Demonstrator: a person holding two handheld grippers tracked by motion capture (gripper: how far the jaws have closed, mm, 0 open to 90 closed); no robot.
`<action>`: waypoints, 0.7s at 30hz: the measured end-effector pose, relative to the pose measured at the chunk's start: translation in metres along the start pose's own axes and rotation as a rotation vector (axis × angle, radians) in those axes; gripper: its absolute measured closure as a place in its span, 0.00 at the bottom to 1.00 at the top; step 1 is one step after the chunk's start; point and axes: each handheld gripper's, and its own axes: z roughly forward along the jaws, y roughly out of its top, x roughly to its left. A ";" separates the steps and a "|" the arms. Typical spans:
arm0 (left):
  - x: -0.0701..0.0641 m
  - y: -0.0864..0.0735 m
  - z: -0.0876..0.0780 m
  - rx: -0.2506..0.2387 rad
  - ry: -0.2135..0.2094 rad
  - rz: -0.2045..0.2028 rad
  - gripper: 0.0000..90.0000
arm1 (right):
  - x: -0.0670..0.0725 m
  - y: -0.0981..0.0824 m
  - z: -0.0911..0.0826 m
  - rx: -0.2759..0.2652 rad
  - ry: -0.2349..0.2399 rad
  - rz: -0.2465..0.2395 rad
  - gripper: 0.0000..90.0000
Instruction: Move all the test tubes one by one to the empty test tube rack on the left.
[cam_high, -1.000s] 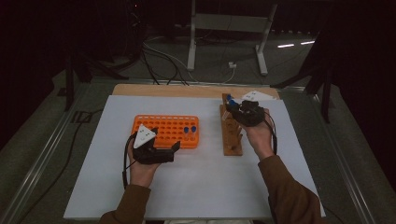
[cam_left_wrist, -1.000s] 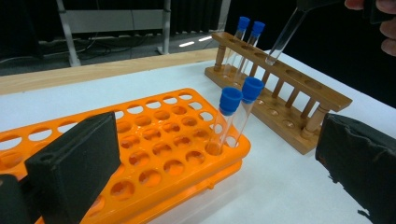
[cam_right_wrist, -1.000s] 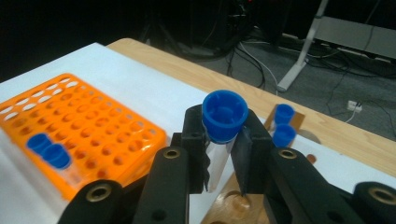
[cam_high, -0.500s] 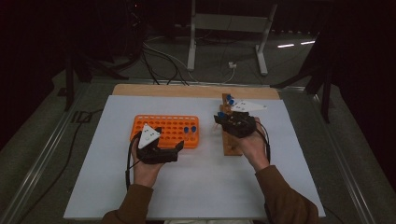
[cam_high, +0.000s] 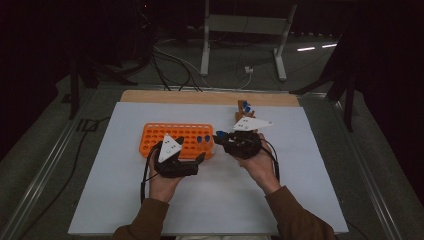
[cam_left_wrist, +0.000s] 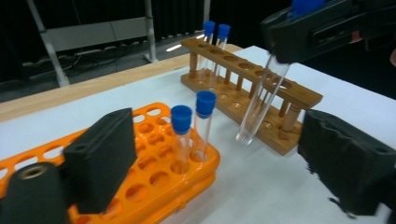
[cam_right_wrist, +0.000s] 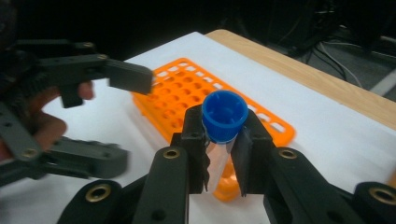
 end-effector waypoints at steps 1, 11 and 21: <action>-0.001 0.000 0.001 0.001 -0.001 0.005 0.19 | 0.003 0.001 0.001 0.004 0.008 -0.003 0.85; -0.008 0.001 0.001 0.002 -0.028 0.055 0.59 | 0.025 0.004 0.017 0.022 0.073 -0.028 0.85; -0.013 -0.001 0.003 0.014 -0.058 0.102 0.86 | 0.033 0.005 0.022 0.025 0.095 -0.039 0.85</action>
